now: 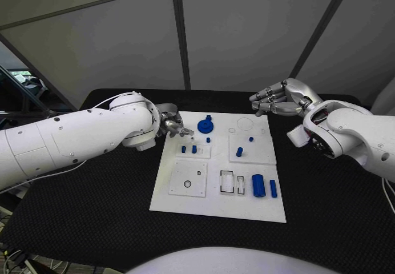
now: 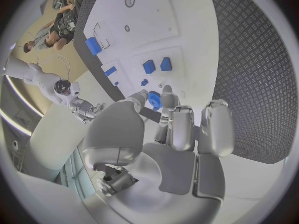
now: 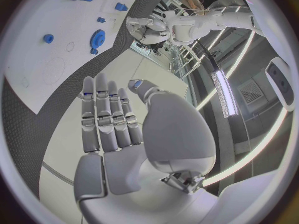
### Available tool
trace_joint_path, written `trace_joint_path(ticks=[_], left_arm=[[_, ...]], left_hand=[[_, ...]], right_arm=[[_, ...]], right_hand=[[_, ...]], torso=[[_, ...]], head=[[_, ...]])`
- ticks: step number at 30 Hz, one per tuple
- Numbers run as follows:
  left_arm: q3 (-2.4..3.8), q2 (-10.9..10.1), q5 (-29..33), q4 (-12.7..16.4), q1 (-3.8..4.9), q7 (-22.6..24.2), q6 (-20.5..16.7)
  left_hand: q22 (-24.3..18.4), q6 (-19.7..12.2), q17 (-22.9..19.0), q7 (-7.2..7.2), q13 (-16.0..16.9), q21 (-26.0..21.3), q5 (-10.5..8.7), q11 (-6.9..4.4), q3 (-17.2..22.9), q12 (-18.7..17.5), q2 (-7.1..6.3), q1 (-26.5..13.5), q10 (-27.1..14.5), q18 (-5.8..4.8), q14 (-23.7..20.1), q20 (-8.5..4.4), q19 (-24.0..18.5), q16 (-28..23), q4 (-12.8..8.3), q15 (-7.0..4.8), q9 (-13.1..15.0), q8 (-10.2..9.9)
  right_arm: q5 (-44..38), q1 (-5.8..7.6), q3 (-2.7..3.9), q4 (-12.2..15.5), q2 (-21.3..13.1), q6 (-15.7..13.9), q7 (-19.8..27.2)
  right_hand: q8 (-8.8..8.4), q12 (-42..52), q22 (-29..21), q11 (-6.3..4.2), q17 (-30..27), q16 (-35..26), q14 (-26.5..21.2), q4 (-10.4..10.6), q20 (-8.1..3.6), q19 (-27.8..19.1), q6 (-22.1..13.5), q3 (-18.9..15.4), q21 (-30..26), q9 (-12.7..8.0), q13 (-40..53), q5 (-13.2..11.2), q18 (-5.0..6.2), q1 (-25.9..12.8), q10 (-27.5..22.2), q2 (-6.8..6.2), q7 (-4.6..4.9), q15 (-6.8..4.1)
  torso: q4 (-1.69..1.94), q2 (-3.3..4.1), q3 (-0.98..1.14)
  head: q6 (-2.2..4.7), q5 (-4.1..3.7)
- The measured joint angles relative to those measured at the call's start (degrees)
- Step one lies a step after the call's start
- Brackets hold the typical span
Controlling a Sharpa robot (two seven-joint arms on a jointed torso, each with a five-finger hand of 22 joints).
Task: Assemble the parts on the task board
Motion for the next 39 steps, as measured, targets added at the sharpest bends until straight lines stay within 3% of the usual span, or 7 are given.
trace_joint_path(ticks=[1, 3, 7, 12, 22, 30, 39], left_arm=[[0.08, 0.0, 0.1, 0.0, 0.0, 0.5, -0.7], [0.18, 0.0, 0.4, 0.0, 0.0, 2.4, -2.4], [0.16, 1.3, 0.9, -0.5, 0.0, 7.2, -6.0], [-1.2, 3.5, -0.5, -1.7, -0.23, 15.2, -11.0], [-4.48, 7.0, -12.9, -5.1, -0.96, 26.1, -15.8], [-5.02, 8.4, -19.8, -7.1, -1.38, 27.9, -15.6], [-5.12, 10.2, -23.5, -9.5, -1.83, 28.3, -14.8]], left_hand=[[-6.3, -2.0, 0.0, 0.97, -3.2, -6.9, 0.0, 0.91, 0.0, -3.3, -0.1, 1.2, -4.0, 0.08, -0.1, 0.62, -3.7, -2.7, 0.0, 0.86, -0.6, -0.8], [-19.4, -4.5, -3.8, 2.41, -5.6, -21.7, 0.0, 2.32, -0.3, -6.4, -0.33, 3.3, -9.0, 6.95, -3.7, 1.78, -12.0, -10.8, -0.2, 2.37, -1.5, -1.7], [-31.1, -7.6, -19.4, 4.58, -9.4, -37.3, -0.01, 4.65, 0.4, -11.2, -1.62, 9.1, -16.4, 7.12, -18.2, 4.11, -21.6, -32.4, -1.9, 4.72, -4.2, -3.4], [-35.3, -8.5, -25.3, 4.4, -16.3, -43.0, -0.01, 5.26, 3.6, -17.2, -3.55, 17.5, -18.8, 7.13, -21.5, 5.35, -22.1, -37.4, -5.5, 5.46, -9.1, -5.7], [-33.1, -4.6, -21.5, 3.13, -25.9, -39.4, -0.02, 4.64, 3.5, -23.5, -5.7, 19.7, -17.6, 7.12, -11.7, 4.15, -13.7, -24.2, -6.0, 4.36, -16.7, -8.5], [-21.6, -3.3, -16.5, 3.47, -29.5, -26.9, -0.02, 4.64, 0.1, -25.7, -5.97, 19.5, -17.6, 4.84, -7.8, 3.98, -8.3, -14.6, -5.2, 4.21, -20.0, -10.3], [-14.8, -2.1, -13.6, 3.22, -31.6, -19.7, -0.03, 4.83, -1.5, -26.4, -4.81, 20.6, -16.8, 4.86, -5.3, 3.81, -5.7, -9.4, -5.0, 4.05, -21.9, -11.0]], right_arm=[[0.0, 0.0, 0.0, 0.0, 0.0, 0.0, 0.0], [0.0, 0.0, 0.0, 0.0, 0.0, 0.0, 0.0], [0.0, 0.0, 0.0, 0.0, 0.0, 0.0, 0.0], [0.0, 0.0, 0.0, 0.0, 0.0, 0.0, 0.0], [0.0, 0.0, 0.0, 0.0, 0.2, 0.0, 0.0], [0.0, 0.0, 0.0, 0.0, 0.2, 0.0, 0.0], [0.0, 0.0, 0.0, 0.0, 0.3, 0.0, 0.0]], right_hand=[[0.0, 0.0, 0.0, 0.0, 0.0, 0.0, 0.0, 0.0, 0.0, 0.0, 0.0, 0.0, 0.0, 0.0, 0.0, 0.0, 0.0, 0.0, 0.0, 0.0, 0.0, 0.0], [0.0, 0.0, 0.0, 0.0, -0.1, 0.0, 0.0, 0.0, 0.0, 0.0, 0.0, 0.0, 0.0, 0.0, 0.0, 0.0, 0.0, 0.0, 0.0, 0.0, 0.0, 0.0], [0.0, 0.0, 0.0, 0.0, 0.0, 0.0, 0.0, 0.0, 0.0, 0.0, 0.0, 0.0, 0.0, 0.0, 0.0, 0.0, 0.0, 0.0, 0.0, 0.0, 0.0, 0.0], [0.0, 0.0, -0.1, 0.0, 0.0, 0.0, 0.0, 0.0, 0.0, 0.0, -0.2, 0.0, -0.2, 0.0, 0.0, 0.0, 0.0, 0.0, 0.0, 0.0, 0.21, 0.0], [0.0, 0.0, -0.1, 0.0, 0.0, 0.0, 0.0, 0.0, 0.0, 0.0, -0.2, 0.0, -0.2, 0.0, 0.0, 0.0, 0.0, 0.0, 0.0, 0.0, 0.21, 0.0], [0.0, 0.0, -0.1, 0.0, 0.0, 0.0, 0.0, 0.0, 0.0, 0.0, -0.2, 0.0, -0.2, 0.0, 0.0, 0.0, 0.0, 0.0, 0.0, 0.0, 0.21, 0.0], [0.0, 0.0, 0.0, 0.0, 0.0, 0.0, 0.0, 0.0, 0.0, 0.0, -0.2, 0.0, -0.2, 0.0, 0.0, 0.0, 0.0, 0.0, 0.0, 0.0, 0.2, 0.0]], torso=[[0.0, 0.0, 0.01], [0.0, -0.01, 0.01], [-0.01, -0.01, 0.04], [-0.08, -0.01, 0.04], [-0.11, 0.03, 0.03], [-0.11, 0.05, 0.02], [-0.08, 0.05, 0.01]], head=[[0.01, -0.03], [0.09, -0.08], [0.25, -0.2], [0.51, -0.48], [0.71, -0.82], [0.67, -0.97], [0.63, -1.07]])
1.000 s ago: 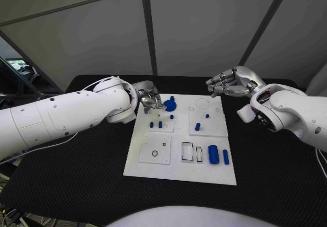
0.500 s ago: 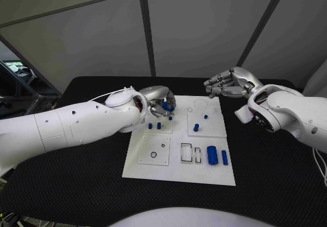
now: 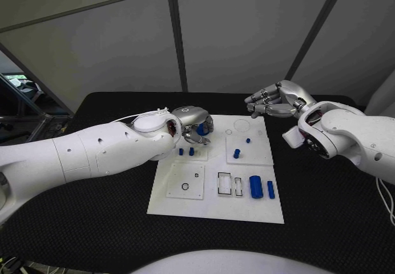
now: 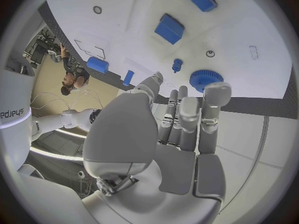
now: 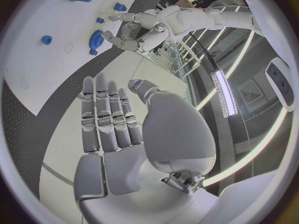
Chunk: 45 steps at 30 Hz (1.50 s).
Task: Assemble the parts on the task board
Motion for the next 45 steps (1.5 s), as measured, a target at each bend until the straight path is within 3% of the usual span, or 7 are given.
trace_joint_path(ticks=[6, 7, 8, 12, 13, 36, 45], left_arm=[[0.0, 0.7, -1.2, -1.4, -0.13, 0.0, 0.9], [0.0, 0.8, -1.3, -1.6, -0.13, 0.0, 1.1], [0.0, 0.9, -1.4, -1.9, -0.13, 0.0, 1.3], [0.0, 1.3, -1.7, -2.4, -0.19, 0.0, 2.1], [0.0, 1.4, -1.8, -2.5, -0.22, 0.0, 2.3], [0.0, 1.8, -2.2, -2.7, -0.63, -0.1, 5.1], [0.01, 2.4, -2.2, -3.3, -0.86, -0.2, 5.5]], left_hand=[[4.2, 1.5, 2.0, -0.31, -1.0, 4.6, 0.0, -0.29, 0.1, -0.5, 1.11, 1.1, 1.2, -0.11, 1.5, -0.21, 1.7, 2.8, -0.1, -0.21, -0.8, 0.0], [5.0, 1.9, 2.3, -0.4, -1.2, 5.4, 0.0, -0.27, 0.4, -0.7, 1.06, 1.3, 1.6, -2.6, 1.8, -0.09, 2.0, 3.4, -0.2, -0.22, -1.0, 0.0], [5.7, 2.2, 2.7, -0.3, -1.4, 6.1, 0.0, -0.27, 0.8, -0.7, 1.11, 1.6, 2.0, -3.1, 1.8, -0.11, 2.2, 3.8, -0.2, -0.21, -1.1, 0.0], [7.7, 2.9, 3.2, -0.41, -2.3, 8.2, 0.0, -0.4, 1.9, -1.4, 1.25, 1.7, 3.1, -2.91, 2.3, -0.29, 2.7, 4.7, -0.2, -0.23, -1.7, -0.7], [8.0, 2.9, 3.2, -0.41, -2.4, 8.5, 0.0, -0.4, 1.9, -1.5, 1.04, 1.9, 3.1, -1.29, 2.4, -0.31, 2.8, 4.9, -0.2, -0.36, -1.8, -0.7], [11.3, 4.1, 3.4, 0.0, -3.6, 11.8, 0.0, -0.49, 3.7, -2.4, 1.03, 1.9, 5.0, -1.37, 2.9, -0.3, 3.6, 6.0, -0.1, -0.43, -2.6, -1.3], [12.7, 5.1, 3.5, 0.2, -4.3, 13.1, 0.0, -0.61, 6.3, -3.1, 1.26, 2.8, 6.3, -1.42, 3.3, -0.31, 4.0, 6.5, -0.9, -0.43, -3.2, -1.8]], right_arm=[[0.0, 0.0, 0.0, 0.0, 0.0, 0.0, 0.0], [0.0, 0.0, 0.0, 0.0, 0.0, 0.0, 0.0], [0.0, 0.0, 0.0, 0.0, 0.0, 0.0, 0.0], [0.0, 0.0, 0.0, 0.0, 0.1, 0.0, 0.0], [0.0, 0.0, 0.0, 0.0, 0.1, 0.0, 0.0], [0.0, 0.0, 0.0, 0.0, 0.2, 0.0, 0.0], [0.0, 0.0, 0.0, 0.0, 0.3, 0.0, 0.0]], right_hand=[[0.0, 0.0, 0.0, 0.0, 0.0, 0.0, 0.0, 0.0, 0.0, 0.0, 0.0, 0.0, 0.0, 0.0, 0.0, 0.0, 0.0, 0.0, 0.0, 0.0, 0.0, 0.0], [0.0, 0.0, 0.0, 0.0, 0.0, 0.0, 0.0, 0.0, 0.0, 0.0, 0.0, 0.0, 0.0, 0.0, 0.0, 0.0, 0.0, 0.0, 0.0, 0.0, 0.0, 0.0], [0.0, 0.0, 0.0, 0.0, 0.0, 0.0, 0.0, 0.0, 0.0, 0.0, 0.0, 0.0, 0.0, 0.0, 0.0, 0.0, 0.0, 0.0, 0.0, 0.0, 0.0, 0.0], [0.0, 0.0, 0.0, 0.0, 0.0, 0.0, 0.0, 0.0, 0.0, 0.0, 0.0, 0.0, 0.0, 0.0, 0.0, 0.0, 0.0, 0.0, 0.0, 0.0, 0.0, 0.0], [0.0, 0.0, 0.0, 0.0, 0.0, 0.0, 0.0, 0.0, 0.0, 0.0, 0.0, 0.0, 0.0, 0.0, 0.0, 0.0, 0.0, 0.0, 0.0, 0.0, 0.0, 0.0], [0.0, 0.0, 0.0, 0.0, 0.0, 0.0, 0.0, 0.0, 0.0, 0.0, 0.0, 0.0, 0.0, 0.0, 0.0, 0.0, 0.0, 0.0, 0.0, 0.0, 0.0, 0.0], [0.0, 0.0, 0.0, 0.0, 0.0, 0.0, 0.0, 0.0, 0.0, 0.0, 0.0, 0.0, 0.0, 0.0, 0.0, 0.0, 0.0, 0.0, 0.0, 0.0, 0.0, 0.0]], torso=[[0.03, -0.02, 0.01], [0.03, -0.02, 0.01], [0.04, -0.02, 0.01], [0.07, -0.04, 0.02], [0.07, -0.05, 0.02], [0.1, -0.06, 0.03], [0.1, -0.04, 0.03]], head=[[-0.12, -0.02], [-0.14, -0.02], [-0.15, -0.03], [-0.22, -0.03], [-0.22, -0.03], [-0.29, -0.15], [-0.29, -0.13]])
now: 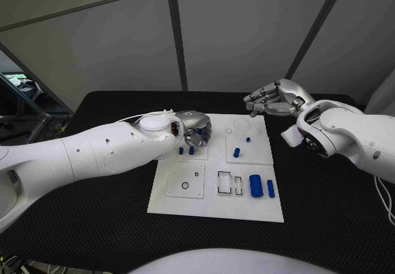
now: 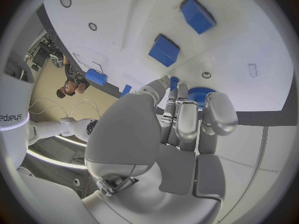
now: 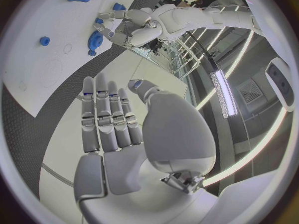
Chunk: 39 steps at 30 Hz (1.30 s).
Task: Assemble the parts on the task board
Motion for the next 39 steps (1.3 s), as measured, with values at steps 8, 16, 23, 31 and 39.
trace_joint_path(ticks=[8, 16, 23, 31, 39], left_arm=[[0.07, 0.3, 0.0, -0.5, -0.13, 0.0, 0.1], [0.11, 0.4, 0.0, -0.7, -0.17, 0.0, 0.1], [0.15, 0.3, 0.0, -0.5, -0.23, 0.0, 0.0], [0.15, -0.7, -0.1, 0.6, -0.55, 0.3, -0.8], [2.6, -1.5, -0.1, 1.9, -0.64, 0.7, -1.9]], left_hand=[[0.8, 0.4, 0.0, 0.0, -0.5, 0.8, 0.0, 0.0, 1.3, -0.7, 0.0, 0.0, 0.8, 0.09, 0.1, -0.21, 0.2, 0.2, -0.3, -0.06, -0.3, -0.3], [1.9, 1.2, -0.1, 0.01, -0.9, 1.9, 0.0, -0.2, 3.0, -1.4, 0.3, 0.7, 1.9, -3.46, 0.2, -0.18, 0.2, 0.6, -1.3, -0.21, -0.7, -0.7], [2.9, 1.7, 0.0, 0.08, -1.0, 2.8, -0.01, -0.3, 4.2, -1.5, 0.53, 1.0, 3.2, 0.09, 0.4, -0.2, 0.6, 0.9, -2.2, -0.42, -0.8, -1.0], [3.5, 2.5, 0.2, -0.06, -1.2, 3.3, -0.01, -0.3, 4.9, -2.2, 0.53, 1.0, 4.0, -3.8, 0.6, -0.41, 0.8, 1.5, -2.6, -0.21, -0.9, -1.0], [3.7, 2.9, 0.3, 0.0, -1.2, 3.6, -0.01, -0.4, 5.2, -2.2, 0.53, 1.0, 4.3, -3.02, 0.7, -0.41, 0.8, 1.5, -2.8, -0.32, -1.0, -1.2]], right_arm=[[0.0, 0.0, 0.0, 0.0, 0.0, 0.0, 0.0], [0.0, 0.0, 0.0, 0.0, 0.0, 0.0, 0.0], [0.0, 0.0, 0.0, 0.0, 0.1, 0.0, 0.0], [0.0, 0.0, 0.0, 0.0, 0.1, 0.0, 0.0], [0.0, 0.0, 0.0, 0.0, 0.2, 0.0, 0.0]], right_hand=[[0.0, 0.0, -0.1, 0.0, 0.0, 0.0, 0.0, 0.0, 0.0, 0.0, 0.0, 0.0, 0.0, 0.0, 0.0, 0.0, 0.0, 0.0, 0.0, 0.0, 0.0, 0.0], [0.0, 0.0, 0.0, 0.0, 0.0, 0.0, 0.0, 0.0, 0.0, 0.0, 0.0, 0.0, 0.0, 0.0, 0.0, 0.0, 0.0, 0.0, 0.0, 0.0, 0.0, 0.0], [0.0, 0.0, 0.0, 0.0, 0.0, 0.0, 0.0, 0.0, 0.0, 0.0, 0.0, 0.0, 0.0, 0.0, 0.0, 0.0, 0.0, 0.0, 0.0, 0.0, 0.0, 0.0], [0.0, 0.0, 0.0, 0.0, 0.0, 0.0, 0.0, 0.0, 0.0, 0.0, 0.0, 0.0, 0.0, 0.0, 0.0, 0.0, 0.0, 0.0, 0.0, 0.0, 0.0, 0.0], [0.0, 0.0, 0.0, 0.0, 0.0, 0.0, 0.0, 0.0, 0.0, 0.0, 0.0, 0.0, 0.0, 0.0, 0.0, 0.0, 0.0, 0.0, 0.0, 0.0, 0.0, 0.0]], torso=[[-0.04, 0.01, 0.01], [-0.04, 0.0, 0.01], [-0.04, -0.02, -0.01], [-0.01, -0.03, -0.02], [0.07, -0.05, -0.02]], head=[[-0.09, -0.03], [-0.23, -0.13], [-0.24, -0.14], [-0.11, -0.18], [0.13, -0.1]])
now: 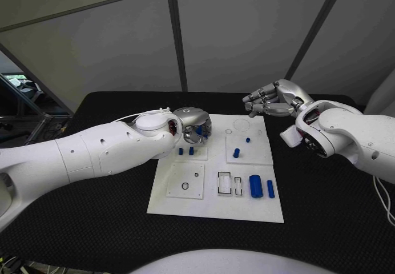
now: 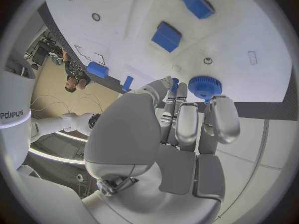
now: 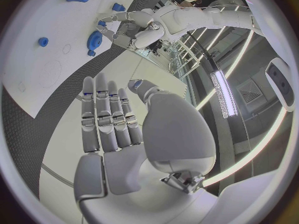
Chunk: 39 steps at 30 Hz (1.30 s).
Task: Assemble the parts on the task board
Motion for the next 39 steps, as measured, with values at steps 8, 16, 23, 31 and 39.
trace_joint_path(ticks=[8, 16, 23, 31, 39], left_arm=[[1.57, -1.8, 0.0, 1.8, 0.04, 0.1, -0.7], [1.85, -5.6, 0.1, 3.8, -0.02, -0.1, -0.7], [1.9, -8.1, 0.3, 4.9, -1.03, -0.3, -0.3], [1.87, -8.8, 0.5, 5.1, -1.52, -0.7, 0.3], [1.88, -8.9, 0.9, 5.2, -1.63, -1.0, 1.1]], left_hand=[[0.2, 0.2, 0.0, 0.16, -0.1, 0.2, 0.0, 0.2, 0.1, -0.3, 0.0, 0.0, 0.2, 0.0, 0.1, 0.0, 0.0, 0.0, -0.1, -0.08, 0.0, 0.0], [0.3, 0.4, 0.0, -0.05, -0.2, 0.2, 0.0, -0.01, 0.3, -0.6, -0.26, -0.3, 0.4, 0.0, 0.1, 0.0, 0.0, 0.0, 0.0, -0.09, -0.1, -0.2], [0.3, 0.5, 0.0, 0.11, -0.2, 0.2, 0.0, 0.2, 0.3, -0.6, -0.31, -0.3, 0.6, 0.0, 0.1, 0.0, 0.0, 0.0, 0.0, -0.08, -0.1, -0.2], [0.3, 0.5, 0.0, 0.11, -0.2, 0.2, 0.0, 0.2, 0.3, -0.9, -0.53, -0.5, 0.6, 0.0, 0.1, 0.0, 0.0, 0.0, 0.0, -0.08, -0.2, -0.4], [0.4, 0.7, -0.1, -0.1, -0.2, 0.2, 0.0, 0.0, 0.3, -0.9, -0.84, -0.8, 0.8, 0.0, 0.1, 0.0, 0.0, 0.2, 0.0, -0.08, -0.2, -0.4]], right_arm=[[0.0, 0.0, 0.0, 0.0, 0.0, 0.0, 0.0], [0.0, 0.0, 0.0, 0.0, -0.2, 0.0, 0.0], [0.0, 0.0, 0.0, 0.0, -0.3, 0.0, 0.0], [0.0, 0.0, 0.0, 0.0, -0.3, 0.0, 0.0], [0.0, 0.0, 0.0, 0.0, -0.3, 0.0, 0.0]], right_hand=[[0.0, 0.0, 0.0, 0.0, 0.0, 0.0, 0.0, 0.0, 0.0, 0.0, 0.0, 0.0, 0.0, 0.0, 0.0, 0.0, 0.0, 0.0, 0.0, 0.0, 0.0, 0.0], [0.0, 0.0, 0.0, 0.0, 0.0, 0.0, 0.0, 0.0, 0.0, 0.0, 0.0, 0.0, 0.0, 0.0, 0.0, 0.0, 0.0, 0.0, 0.0, 0.0, 0.0, 0.0], [0.0, 0.0, 0.0, 0.0, 0.0, 0.0, 0.0, 0.0, 0.0, 0.0, 0.0, 0.0, 0.0, 0.0, 0.0, 0.0, 0.0, 0.0, 0.0, 0.0, 0.0, 0.0], [0.0, 0.0, 0.0, 0.0, 0.0, 0.0, 0.0, 0.0, 0.0, 0.0, 0.0, 0.0, 0.0, 0.0, 0.0, 0.0, 0.0, 0.0, 0.0, 0.0, 0.0, 0.0], [0.0, 0.0, 0.0, 0.0, 0.0, 0.0, 0.0, 0.0, 0.0, 0.0, 0.0, 0.0, 0.0, 0.0, 0.0, 0.0, 0.0, 0.0, 0.0, 0.0, 0.0, 0.0]], torso=[[0.02, -0.01, 0.02], [0.02, -0.01, 0.03], [0.03, -0.01, 0.02], [-0.07, -0.01, -0.01], [-0.14, 0.02, 0.01]], head=[[0.2, 0.22], [0.17, 0.34], [0.26, 0.4], [0.26, 0.66], [0.28, 0.56]])
